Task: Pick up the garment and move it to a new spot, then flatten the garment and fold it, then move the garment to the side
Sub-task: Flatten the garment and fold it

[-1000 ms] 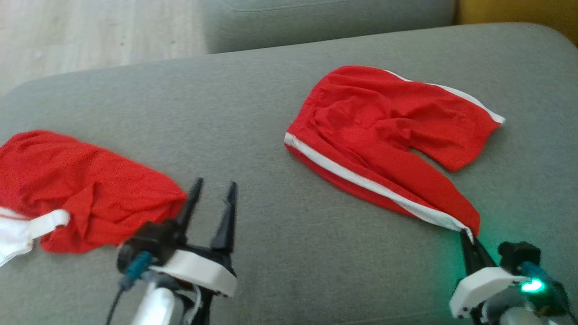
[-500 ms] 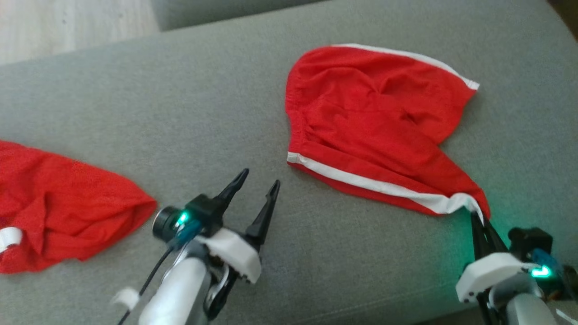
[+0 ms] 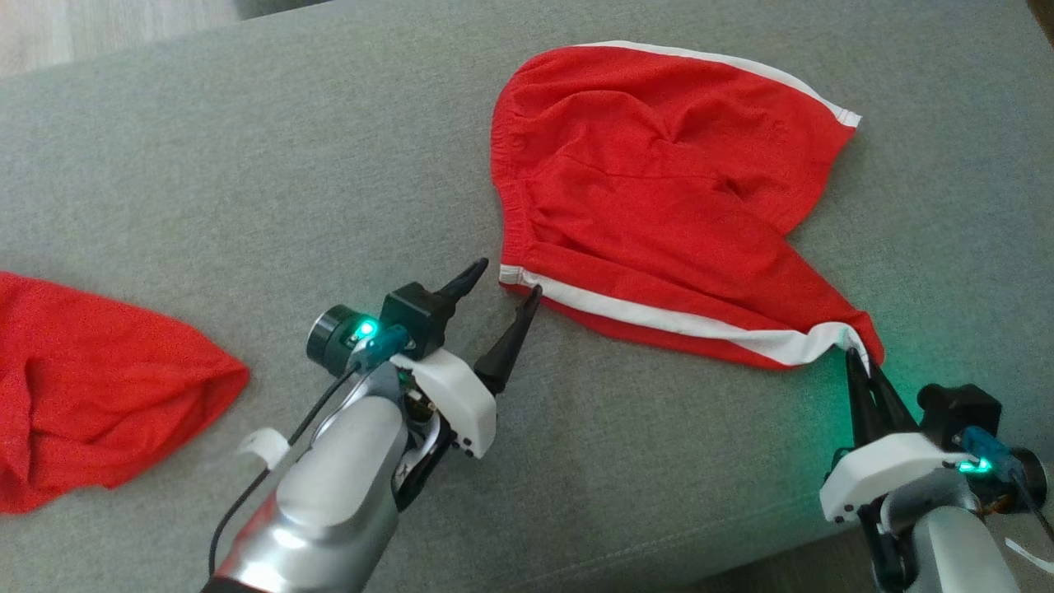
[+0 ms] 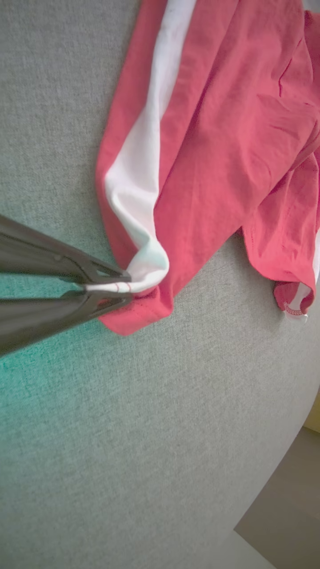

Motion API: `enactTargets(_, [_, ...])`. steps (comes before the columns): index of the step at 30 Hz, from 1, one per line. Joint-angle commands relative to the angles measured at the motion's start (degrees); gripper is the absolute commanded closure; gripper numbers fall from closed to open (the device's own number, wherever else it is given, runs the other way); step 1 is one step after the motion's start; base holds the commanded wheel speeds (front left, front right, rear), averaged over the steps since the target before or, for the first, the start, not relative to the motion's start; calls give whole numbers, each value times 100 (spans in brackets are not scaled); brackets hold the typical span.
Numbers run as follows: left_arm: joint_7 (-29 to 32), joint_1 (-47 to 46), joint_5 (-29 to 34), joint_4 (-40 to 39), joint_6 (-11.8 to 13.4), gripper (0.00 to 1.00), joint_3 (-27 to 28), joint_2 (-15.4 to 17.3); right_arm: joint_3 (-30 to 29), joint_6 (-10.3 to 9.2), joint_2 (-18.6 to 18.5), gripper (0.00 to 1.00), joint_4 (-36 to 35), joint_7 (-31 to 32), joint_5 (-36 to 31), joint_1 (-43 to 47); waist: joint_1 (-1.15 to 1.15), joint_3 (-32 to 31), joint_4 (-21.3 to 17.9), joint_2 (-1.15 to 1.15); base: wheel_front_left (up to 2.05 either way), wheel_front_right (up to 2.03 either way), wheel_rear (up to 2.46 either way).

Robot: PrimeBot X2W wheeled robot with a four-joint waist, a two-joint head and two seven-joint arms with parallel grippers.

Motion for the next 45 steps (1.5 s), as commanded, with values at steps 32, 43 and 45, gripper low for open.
enactTargets(32, [-30,-827,-375,-891,-7,100,200,644,517,39,-361,100,-1230,-192,-381,-1199,0,-582,201,0,0,0,0])
enactTargets(43, [-12,-1851,-251,-1527,54,100,747,923,1503,39,-1458,100,-1779,314,173,-3091,0,-1365,387,0,0,0,0])
enactTargets(45, [47,-1939,-299,-1655,137,100,859,992,1626,39,-1612,100,-1845,419,264,-3264,0,-1552,444,0,0,0,0])
